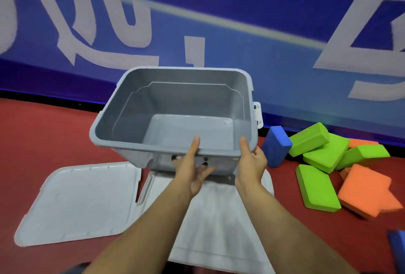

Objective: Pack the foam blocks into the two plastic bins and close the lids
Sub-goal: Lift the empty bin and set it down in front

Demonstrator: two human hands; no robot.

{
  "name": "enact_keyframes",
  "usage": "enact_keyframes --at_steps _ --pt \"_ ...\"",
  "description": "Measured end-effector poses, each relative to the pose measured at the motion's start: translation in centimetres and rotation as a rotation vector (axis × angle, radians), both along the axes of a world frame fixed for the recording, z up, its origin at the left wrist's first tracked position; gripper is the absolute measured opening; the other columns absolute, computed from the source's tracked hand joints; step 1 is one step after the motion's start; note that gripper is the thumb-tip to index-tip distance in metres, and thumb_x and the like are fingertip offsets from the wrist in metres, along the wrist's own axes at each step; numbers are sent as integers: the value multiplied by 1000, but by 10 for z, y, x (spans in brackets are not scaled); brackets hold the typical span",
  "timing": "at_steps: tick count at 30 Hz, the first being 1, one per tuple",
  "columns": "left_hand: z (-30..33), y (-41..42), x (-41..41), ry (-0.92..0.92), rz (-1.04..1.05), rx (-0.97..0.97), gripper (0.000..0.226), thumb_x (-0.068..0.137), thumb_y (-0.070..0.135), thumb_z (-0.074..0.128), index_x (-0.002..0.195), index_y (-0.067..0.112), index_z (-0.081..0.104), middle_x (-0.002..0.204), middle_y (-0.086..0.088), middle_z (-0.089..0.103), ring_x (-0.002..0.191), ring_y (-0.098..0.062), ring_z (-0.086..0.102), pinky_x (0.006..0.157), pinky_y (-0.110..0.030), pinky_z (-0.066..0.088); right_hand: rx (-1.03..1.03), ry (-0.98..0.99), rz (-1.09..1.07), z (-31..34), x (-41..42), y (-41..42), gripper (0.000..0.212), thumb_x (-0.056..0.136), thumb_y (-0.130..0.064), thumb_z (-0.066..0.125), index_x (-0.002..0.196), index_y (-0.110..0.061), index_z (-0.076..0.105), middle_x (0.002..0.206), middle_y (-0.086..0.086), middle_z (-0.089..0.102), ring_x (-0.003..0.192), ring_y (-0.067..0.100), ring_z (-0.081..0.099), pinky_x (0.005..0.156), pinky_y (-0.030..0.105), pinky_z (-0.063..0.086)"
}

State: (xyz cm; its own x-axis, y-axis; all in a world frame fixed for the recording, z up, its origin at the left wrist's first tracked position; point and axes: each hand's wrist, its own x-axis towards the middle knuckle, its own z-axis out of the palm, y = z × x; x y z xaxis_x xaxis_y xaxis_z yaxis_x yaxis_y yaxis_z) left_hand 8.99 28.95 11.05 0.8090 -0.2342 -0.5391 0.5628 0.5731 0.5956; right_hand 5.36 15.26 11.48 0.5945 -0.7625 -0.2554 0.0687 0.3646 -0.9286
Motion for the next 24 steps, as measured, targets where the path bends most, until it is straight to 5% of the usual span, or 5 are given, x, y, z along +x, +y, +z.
enact_keyframes --at_steps 3,10,15,20,24 --pt "-5 -10 -26 26 -8 -83 107 56 43 99 146 29 42 140 -7 60 117 -37 65 83 -55 60 21 4 23 -4 -23 13 20 93 -29 73 106 -14 72 97 -3 78 91 15 75 76 29 60" --pt "-6 11 -21 25 99 -97 64 84 5 76 141 1 47 126 -21 68 110 -40 69 81 -54 60 -16 85 290 -27 -47 4 39 89 -41 75 115 -17 60 95 2 77 92 14 72 79 28 54" --pt "-8 22 -7 28 142 -82 43 90 2 67 131 -3 55 127 -21 68 111 -38 68 76 -50 61 -339 926 199 -114 -104 -54 101 61 -70 83 143 -26 44 147 12 43 135 37 39 111 52 36" --pt "-17 35 0 10 135 -69 17 93 3 64 110 1 61 128 -23 66 112 -37 69 83 -49 62 241 1072 167 -168 -158 -77 145 40 -67 95 154 -15 20 153 17 32 133 50 41 103 71 37" --pt "-20 33 5 -14 113 -47 18 94 4 63 111 1 60 127 -23 67 111 -37 69 85 -49 61 788 632 118 -187 -179 -49 108 51 -70 86 133 -9 53 129 16 63 118 48 60 90 74 47"
